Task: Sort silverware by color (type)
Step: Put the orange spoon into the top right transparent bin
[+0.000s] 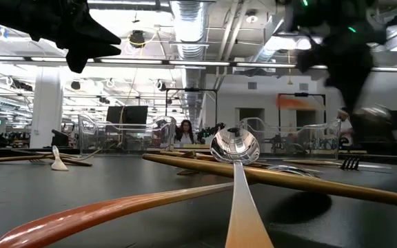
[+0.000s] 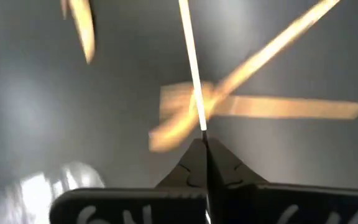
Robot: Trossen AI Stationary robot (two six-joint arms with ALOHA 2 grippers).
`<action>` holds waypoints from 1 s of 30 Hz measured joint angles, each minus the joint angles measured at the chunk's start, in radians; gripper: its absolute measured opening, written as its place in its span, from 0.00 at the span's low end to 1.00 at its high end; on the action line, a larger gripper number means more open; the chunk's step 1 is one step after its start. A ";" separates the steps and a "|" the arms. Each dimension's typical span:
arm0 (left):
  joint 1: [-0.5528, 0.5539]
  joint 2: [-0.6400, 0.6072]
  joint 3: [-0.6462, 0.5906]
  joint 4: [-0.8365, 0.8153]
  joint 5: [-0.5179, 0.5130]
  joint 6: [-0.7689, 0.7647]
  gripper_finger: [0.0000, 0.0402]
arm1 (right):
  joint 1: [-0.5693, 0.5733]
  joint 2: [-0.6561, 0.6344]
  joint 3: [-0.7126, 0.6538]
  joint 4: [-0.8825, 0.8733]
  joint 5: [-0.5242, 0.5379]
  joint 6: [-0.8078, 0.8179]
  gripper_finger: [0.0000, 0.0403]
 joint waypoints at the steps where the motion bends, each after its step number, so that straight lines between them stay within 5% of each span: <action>1: 0.000 0.000 0.000 0.000 0.000 0.001 0.29 | -0.016 -0.003 0.030 0.009 0.040 0.002 0.01; 9: 0.001 0.000 0.000 0.000 -0.004 0.000 0.29 | -0.276 0.073 0.220 0.168 0.301 -0.208 0.01; 18: 0.001 0.000 0.000 -0.005 -0.019 -0.022 0.29 | -0.569 0.257 0.261 0.262 0.320 -0.464 0.01; 30: 0.001 0.000 0.000 -0.008 -0.065 -0.054 0.29 | -0.624 0.363 0.262 0.210 0.368 -0.336 0.18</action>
